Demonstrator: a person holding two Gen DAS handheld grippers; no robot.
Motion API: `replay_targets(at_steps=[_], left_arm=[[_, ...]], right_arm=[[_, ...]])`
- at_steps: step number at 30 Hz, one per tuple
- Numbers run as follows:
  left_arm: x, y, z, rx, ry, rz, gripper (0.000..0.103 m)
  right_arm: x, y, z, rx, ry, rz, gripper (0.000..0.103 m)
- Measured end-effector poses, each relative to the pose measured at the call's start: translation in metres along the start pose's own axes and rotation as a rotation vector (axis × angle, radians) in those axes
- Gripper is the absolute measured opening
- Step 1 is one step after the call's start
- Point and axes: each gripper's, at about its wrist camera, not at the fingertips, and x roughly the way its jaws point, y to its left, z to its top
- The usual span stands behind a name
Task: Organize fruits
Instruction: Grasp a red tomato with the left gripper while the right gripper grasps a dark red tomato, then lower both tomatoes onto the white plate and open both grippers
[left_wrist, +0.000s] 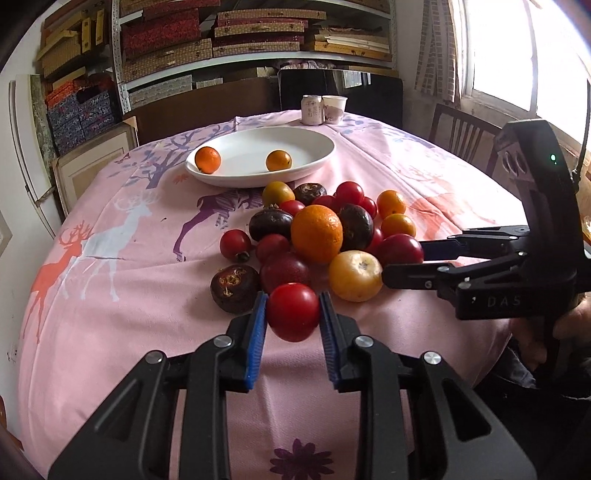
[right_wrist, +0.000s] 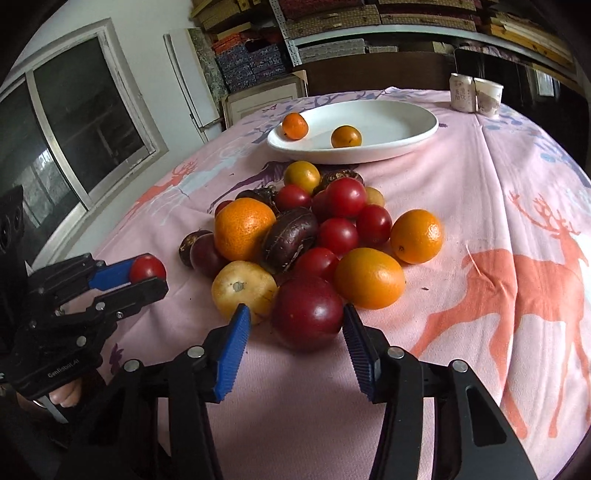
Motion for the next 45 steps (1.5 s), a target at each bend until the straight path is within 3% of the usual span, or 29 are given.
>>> replay_targets(at_steps=[2,4,7,11,17,22,26,32,37,42,45], left_arm=[[0.001,0.003,-0.001,-0.008,0.005,-0.002,0.027],[0.001,0.004,-0.001,-0.016,0.004,-0.003,0.027],[0.000,0.007,0.001,-0.030,-0.003,-0.010,0.027],[-0.003,0.008,0.011,-0.032,-0.030,-0.015,0.027],[0.008,0.009,0.060,-0.011,-0.082,-0.013,0.027],[0.050,0.019,0.115,-0.004,-0.070,0.015,0.027],[0.093,0.030,0.151,-0.004,-0.012,0.022,0.027],[0.148,0.039,0.170,-0.006,0.081,0.066,0.028],[0.144,0.042,0.165,-0.019,0.040,0.113,0.068],[0.107,0.039,0.146,-0.003,-0.003,0.108,0.069],[0.078,0.037,0.120,0.011,-0.017,0.094,0.069]], right_arm=[[0.002,-0.008,0.000,0.044,0.011,0.047,0.051],[0.002,-0.014,0.000,0.070,0.001,0.059,0.039],[-0.003,-0.019,0.000,0.101,-0.014,0.113,0.039],[-0.018,-0.012,0.007,0.070,-0.063,0.120,0.039],[-0.028,-0.028,0.058,0.082,-0.136,0.097,0.039],[-0.006,-0.056,0.112,0.142,-0.135,0.069,0.039],[0.024,-0.071,0.144,0.166,-0.109,0.020,0.039],[0.059,-0.083,0.168,0.191,-0.060,-0.017,0.042],[0.047,-0.076,0.166,0.176,-0.106,-0.025,0.054],[0.021,-0.069,0.141,0.149,-0.135,-0.028,0.055],[0.002,-0.074,0.110,0.169,-0.160,-0.021,0.062]])
